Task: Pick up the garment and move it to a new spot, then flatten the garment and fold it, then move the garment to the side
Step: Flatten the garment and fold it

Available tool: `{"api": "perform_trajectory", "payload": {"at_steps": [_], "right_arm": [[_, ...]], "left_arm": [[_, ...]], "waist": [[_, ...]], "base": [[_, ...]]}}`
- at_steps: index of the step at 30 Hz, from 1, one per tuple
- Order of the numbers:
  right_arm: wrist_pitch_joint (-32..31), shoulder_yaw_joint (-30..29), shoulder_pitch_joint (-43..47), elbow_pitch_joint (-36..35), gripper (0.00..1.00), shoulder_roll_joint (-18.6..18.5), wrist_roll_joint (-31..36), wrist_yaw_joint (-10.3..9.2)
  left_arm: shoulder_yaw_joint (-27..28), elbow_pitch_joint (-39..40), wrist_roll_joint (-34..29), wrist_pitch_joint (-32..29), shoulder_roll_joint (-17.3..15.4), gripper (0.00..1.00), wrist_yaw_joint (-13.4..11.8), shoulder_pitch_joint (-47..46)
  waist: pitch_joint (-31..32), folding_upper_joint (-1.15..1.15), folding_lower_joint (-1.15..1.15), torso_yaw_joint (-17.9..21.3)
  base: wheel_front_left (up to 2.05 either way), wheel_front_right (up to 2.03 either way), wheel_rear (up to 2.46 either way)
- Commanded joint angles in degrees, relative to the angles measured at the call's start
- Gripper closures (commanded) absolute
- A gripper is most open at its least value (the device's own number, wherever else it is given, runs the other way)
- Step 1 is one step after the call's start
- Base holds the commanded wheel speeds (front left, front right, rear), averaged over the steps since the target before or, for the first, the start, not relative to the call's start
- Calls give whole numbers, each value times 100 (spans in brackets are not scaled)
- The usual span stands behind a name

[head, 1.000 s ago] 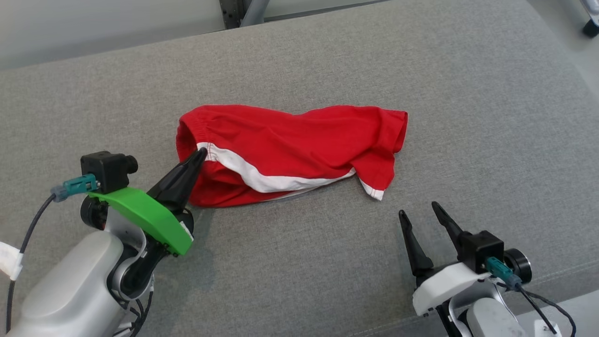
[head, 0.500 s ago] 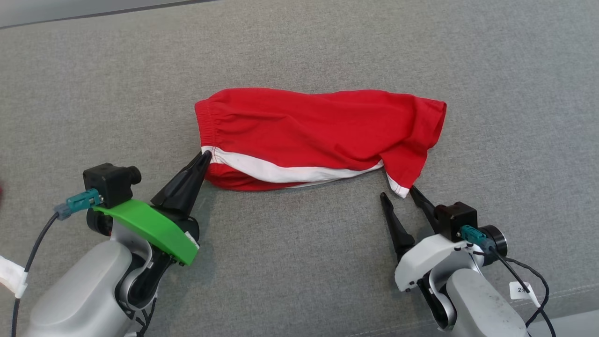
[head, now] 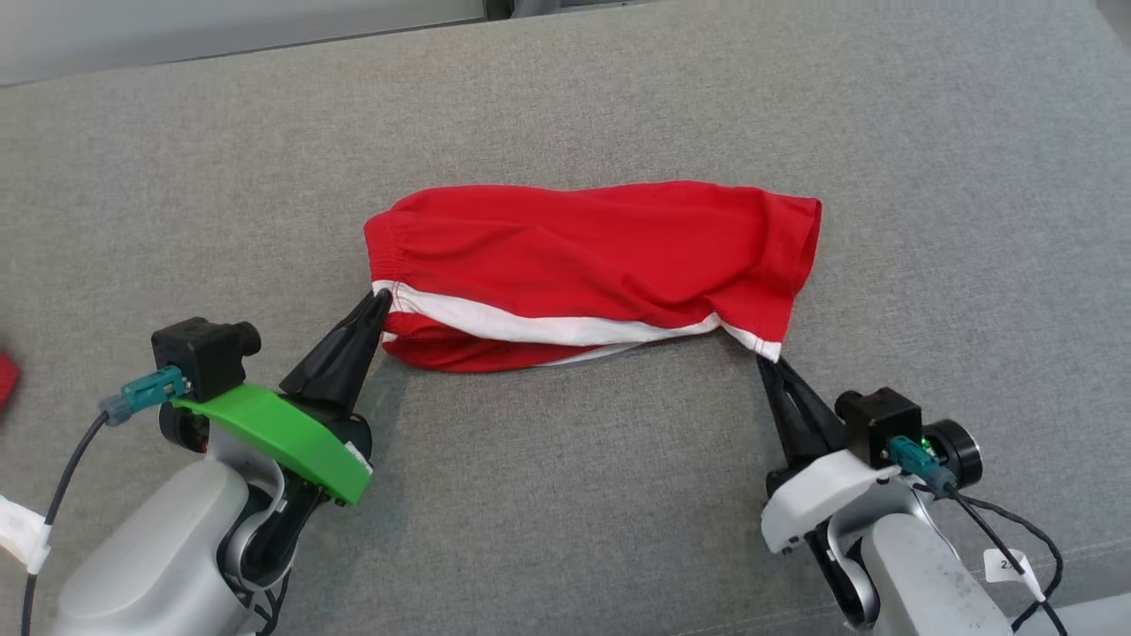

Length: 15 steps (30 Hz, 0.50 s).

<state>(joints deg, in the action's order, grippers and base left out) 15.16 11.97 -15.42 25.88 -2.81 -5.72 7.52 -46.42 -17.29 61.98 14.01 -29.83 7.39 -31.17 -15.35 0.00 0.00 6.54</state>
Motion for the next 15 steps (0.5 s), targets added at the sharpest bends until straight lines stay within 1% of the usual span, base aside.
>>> {"api": "perform_trajectory", "payload": {"at_steps": [1, 3, 4, 6, 8, 10, 11, 13, 15], "right_arm": [[1, -100, 108, -175, 100, -16, 63, -6], [2, -150, 108, -287, 100, -15, 53, -6], [2, -250, 81, -508, 100, -20, -41, -6], [2, -347, -15, -707, 100, -104, -248, -6], [2, -419, -159, -826, 100, -206, -670, -6], [2, -458, -370, -914, 100, -380, -1299, -6], [2, -456, -480, -914, 100, -524, -1652, -6], [-47, -307, -726, -880, 100, -936, -2200, -6], [-239, -129, -1033, -930, 100, -1303, -2754, -5]], "left_arm": [[59, 8, 60, 59, -21, 100, 17, 88], [87, 19, 49, 74, -33, 100, 16, 100], [123, 82, 90, 78, -68, 100, 17, 109], [162, 190, 154, 89, -133, 100, 17, 79], [168, 338, 283, 86, -217, 100, 17, -17], [163, 535, 518, 10, -279, 100, 17, -125], [178, 654, 669, -47, -297, 100, 17, -189], [205, 847, 950, -192, -381, 100, 16, -354], [233, 1021, 1247, -355, -431, 100, 16, -543]], "waist": [[117, 0, 0, 9], [166, 0, 0, 15], [282, 0, 0, 34], [423, 0, 0, 59], [571, 0, 0, 79], [731, 0, 0, 84], [812, 0, 0, 83], [974, 0, 0, 68], [1123, 0, 0, 56]], "base": [[0, 0, 0], [0, 0, 0], [0, 0, 0], [0, 0, 0], [0, 0, 0], [0, 0, 0], [0, 0, 0], [0, 0, 0], [0, 0, 0]]}}
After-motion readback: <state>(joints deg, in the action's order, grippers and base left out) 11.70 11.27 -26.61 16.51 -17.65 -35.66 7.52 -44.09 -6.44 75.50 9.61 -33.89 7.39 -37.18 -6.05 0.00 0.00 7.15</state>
